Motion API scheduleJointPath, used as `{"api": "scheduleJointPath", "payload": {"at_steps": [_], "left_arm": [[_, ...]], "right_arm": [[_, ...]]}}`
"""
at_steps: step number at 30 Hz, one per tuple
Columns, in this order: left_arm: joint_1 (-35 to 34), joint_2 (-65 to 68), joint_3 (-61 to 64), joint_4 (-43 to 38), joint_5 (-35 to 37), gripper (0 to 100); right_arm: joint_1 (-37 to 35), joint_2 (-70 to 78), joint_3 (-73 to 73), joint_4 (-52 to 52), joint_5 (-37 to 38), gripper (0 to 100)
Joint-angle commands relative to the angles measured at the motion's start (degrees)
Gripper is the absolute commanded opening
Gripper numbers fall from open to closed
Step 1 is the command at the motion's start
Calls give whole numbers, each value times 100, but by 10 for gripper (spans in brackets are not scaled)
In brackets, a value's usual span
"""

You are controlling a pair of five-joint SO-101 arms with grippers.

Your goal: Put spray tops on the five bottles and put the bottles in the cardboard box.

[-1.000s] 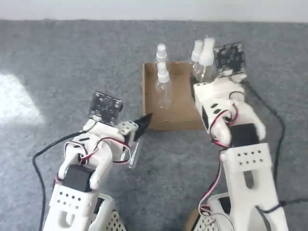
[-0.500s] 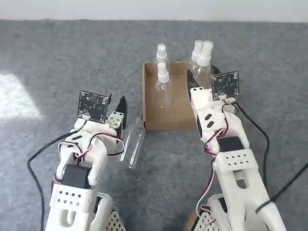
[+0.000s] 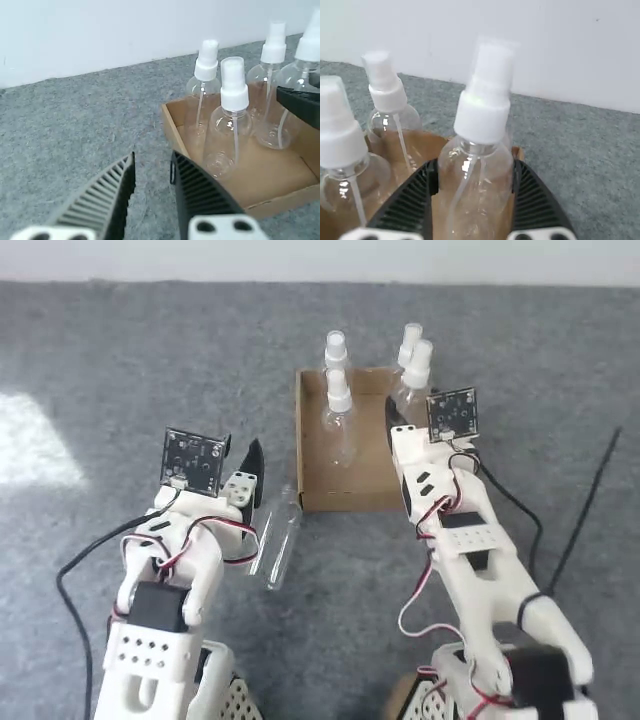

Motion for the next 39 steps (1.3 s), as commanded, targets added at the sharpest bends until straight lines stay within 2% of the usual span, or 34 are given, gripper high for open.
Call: {"api": "scheduleJointPath", "payload": {"at_steps": [1,23,31,39], "left_arm": [[-44,9,-48,-149,-26,104],[-44,9,-48,-141,-26,104],[-53,9,-48,-141,-26,104],[-53,9,-48,-149,-26,104]], "right_arm": [[57,347,-422,-637,70,6],[110,1569,-888,-752,79,11],[66,1543,-686,-743,97,162],[75,1516,-677,-752,105,171]]}}
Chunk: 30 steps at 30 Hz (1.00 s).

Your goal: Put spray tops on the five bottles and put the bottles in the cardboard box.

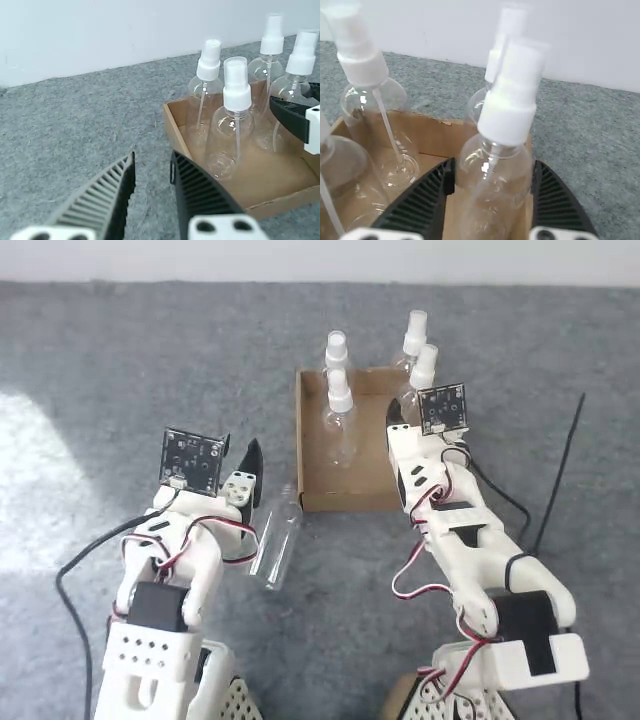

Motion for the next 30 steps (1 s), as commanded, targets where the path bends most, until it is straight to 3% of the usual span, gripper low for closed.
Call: {"api": "scheduleJointPath", "payload": {"at_steps": [1,15,22,30], "left_arm": [[-18,9,-48,-149,-26,104],[-26,9,-48,-149,-26,104],[-26,9,-48,-149,-26,104],[-26,9,-48,-158,-26,104]], "right_arm": [[31,-84,-79,-101,88,171],[22,-84,-70,-136,97,172],[22,-84,-70,-101,97,303],[31,-101,-97,-136,97,309]]}}
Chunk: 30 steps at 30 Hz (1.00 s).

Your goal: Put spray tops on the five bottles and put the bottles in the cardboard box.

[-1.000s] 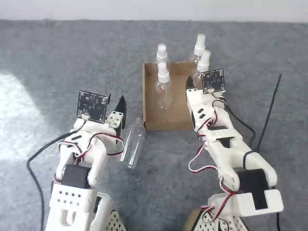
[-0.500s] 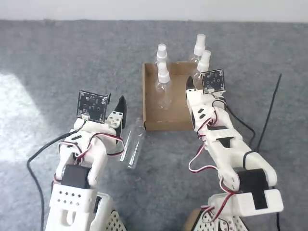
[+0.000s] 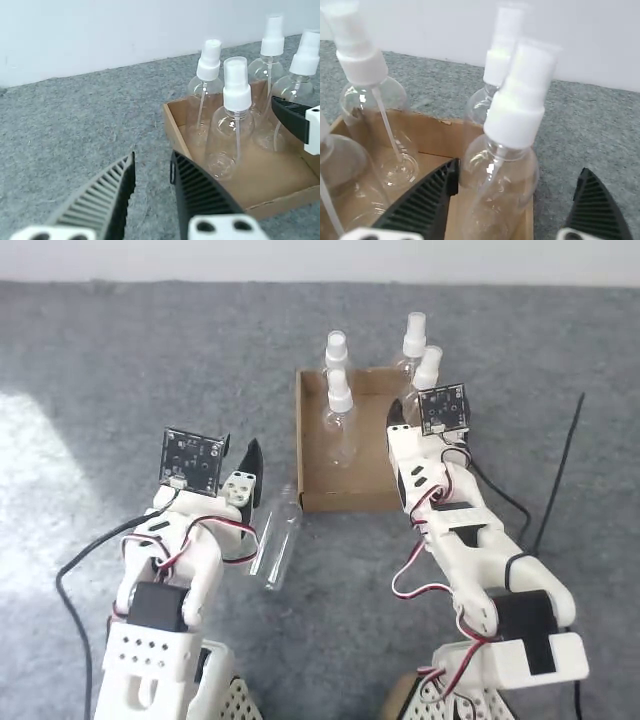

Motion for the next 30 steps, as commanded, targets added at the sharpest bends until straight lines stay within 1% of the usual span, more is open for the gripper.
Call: {"api": "scheduleJointPath", "payload": {"at_steps": [1,6,11,23,25,30], "left_arm": [[-26,9,-48,-158,-26,104],[-35,9,-48,-158,-26,104],[-44,9,-48,-158,-26,104],[-53,9,-48,-158,-26,104],[-53,9,-48,-158,-26,104],[-53,9,-48,-158,-26,104]], "right_arm": [[31,-101,-114,-110,88,310],[66,-523,-70,-57,88,311],[31,-884,-70,391,53,311],[75,-1218,-237,532,88,311],[57,-1534,-378,1024,88,311],[22,-2712,-985,2844,53,309]]}}
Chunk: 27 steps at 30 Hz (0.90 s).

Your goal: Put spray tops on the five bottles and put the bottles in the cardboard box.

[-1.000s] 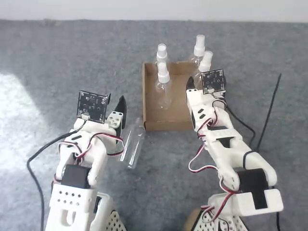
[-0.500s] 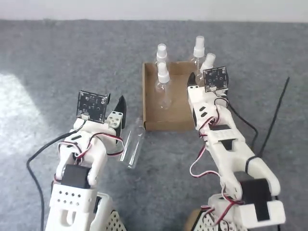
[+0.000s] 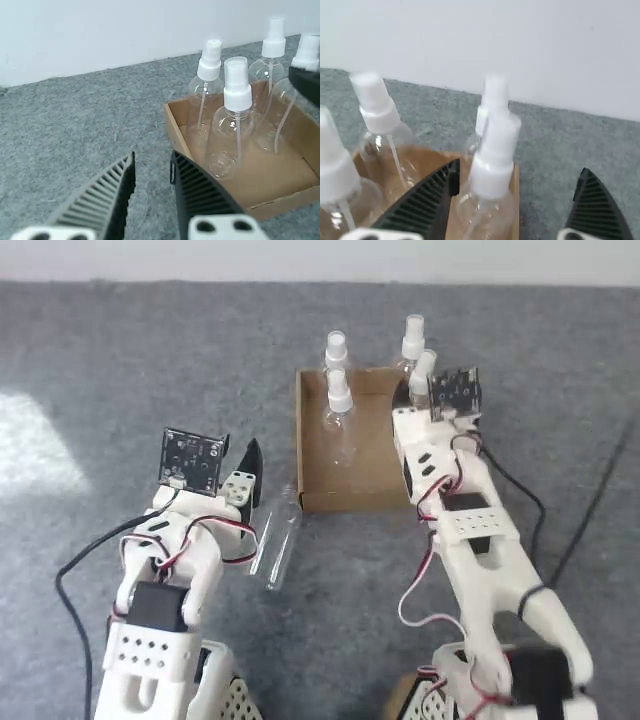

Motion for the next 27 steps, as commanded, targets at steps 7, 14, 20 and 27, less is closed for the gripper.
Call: {"api": "scheduleJointPath", "payload": {"at_steps": [7,14,20,27], "left_arm": [[-53,9,-75,-149,-53,104],[-1345,70,-523,-132,-308,98],[-3349,1011,-1270,-325,-835,62],[-4431,3516,-3626,404,-1424,149]], "right_arm": [[-919,-2369,-1732,4391,35,308],[-2607,-2396,-1969,5859,-1169,307],[-3741,-2018,-1820,6000,-2119,307],[-4295,-426,-2259,6000,-3323,310]]}}
